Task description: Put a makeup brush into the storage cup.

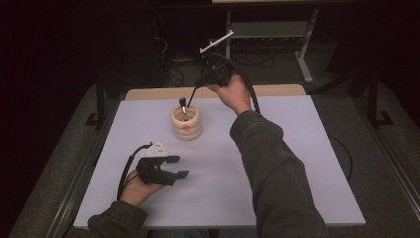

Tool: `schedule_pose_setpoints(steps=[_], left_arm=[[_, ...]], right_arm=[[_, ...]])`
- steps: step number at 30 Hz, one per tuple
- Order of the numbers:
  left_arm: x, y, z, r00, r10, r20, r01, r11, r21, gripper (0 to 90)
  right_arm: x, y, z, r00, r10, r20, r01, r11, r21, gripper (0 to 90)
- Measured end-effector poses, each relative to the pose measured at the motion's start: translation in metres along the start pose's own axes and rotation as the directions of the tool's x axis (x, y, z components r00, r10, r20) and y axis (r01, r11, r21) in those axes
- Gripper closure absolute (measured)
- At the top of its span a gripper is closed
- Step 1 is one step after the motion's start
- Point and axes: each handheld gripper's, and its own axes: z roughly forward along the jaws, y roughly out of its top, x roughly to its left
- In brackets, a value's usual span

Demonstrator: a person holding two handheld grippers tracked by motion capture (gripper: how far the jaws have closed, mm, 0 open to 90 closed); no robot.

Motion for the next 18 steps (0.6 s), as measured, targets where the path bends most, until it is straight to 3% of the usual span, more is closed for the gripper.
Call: schedule_pose_setpoints(steps=[18], left_arm=[[0.000,0.000,0.000,0.9999,0.010,-0.003,-0.010,1.0000,-0.001,34.2]], right_arm=[[-0.003,-0.002,0.016,0.9995,0.016,0.029,-0.017,1.000,0.022,84.5]])
